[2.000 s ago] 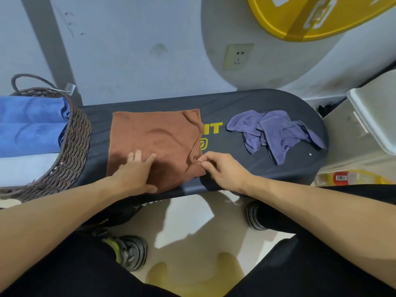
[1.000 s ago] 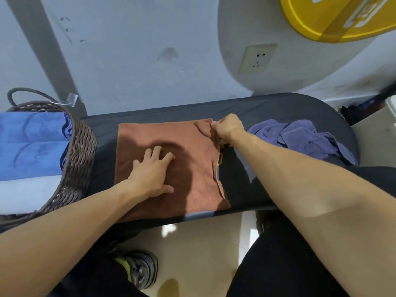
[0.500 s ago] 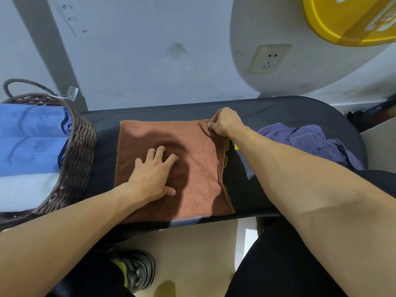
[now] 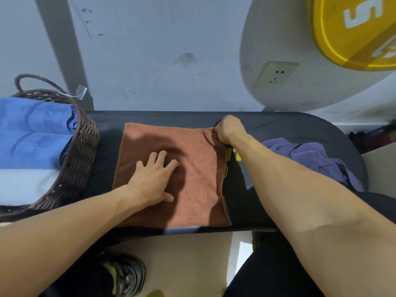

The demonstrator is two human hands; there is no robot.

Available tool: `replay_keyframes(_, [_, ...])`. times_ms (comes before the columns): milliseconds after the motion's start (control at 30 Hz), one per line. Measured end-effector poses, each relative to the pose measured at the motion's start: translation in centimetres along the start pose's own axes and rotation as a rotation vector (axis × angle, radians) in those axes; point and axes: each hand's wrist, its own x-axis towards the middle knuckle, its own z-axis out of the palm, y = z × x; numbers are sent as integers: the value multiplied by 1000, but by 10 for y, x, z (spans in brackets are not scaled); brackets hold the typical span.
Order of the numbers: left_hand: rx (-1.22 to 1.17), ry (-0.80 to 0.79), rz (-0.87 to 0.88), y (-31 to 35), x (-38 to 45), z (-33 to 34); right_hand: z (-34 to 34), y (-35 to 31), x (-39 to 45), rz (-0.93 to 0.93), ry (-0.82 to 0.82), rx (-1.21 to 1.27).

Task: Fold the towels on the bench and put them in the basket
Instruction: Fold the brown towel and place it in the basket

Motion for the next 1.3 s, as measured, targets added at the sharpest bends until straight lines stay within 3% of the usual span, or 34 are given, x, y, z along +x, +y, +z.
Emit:
replay_keyframes(267, [-101, 50, 14, -8, 1, 0, 7, 6, 0, 21, 177, 197])
replay_keyframes(400, [-197, 230, -69, -30, 14, -3, -2, 8, -3, 68, 84, 185])
replay_keyframes(567, [-215, 15, -366, -72, 24, 7, -14, 15, -21, 126, -149, 184])
replay_keyframes(667, [-254, 4, -461, -67, 32, 1, -12, 21, -27, 177, -203, 223])
replay_keyframes(767, [-180, 38, -493, -64, 39, -9, -11, 20, -27, 205, -233, 479])
replay_keyframes(833, [-132, 28, -514, -61, 41, -14, -7, 19, -26, 198, -161, 679])
replay_keyframes(933, [-56, 37, -546, -53, 43, -20, 1, 20, -25, 180, -25, 648])
replay_keyframes(1033, [-81, 217, -501, -60, 45, -26, 8, 14, -21, 166, 65, 692])
replay_keyframes(1100, [-201, 327, -360, -70, 49, -24, 8, 9, -19, 126, 129, 695])
replay_keyframes(1200, [-335, 239, -250, -78, 53, -18, 13, 7, -16, 98, 161, 654])
replay_keyframes(1300, [-350, 125, -340, -79, 56, -12, 17, 10, -15, 103, 206, 613])
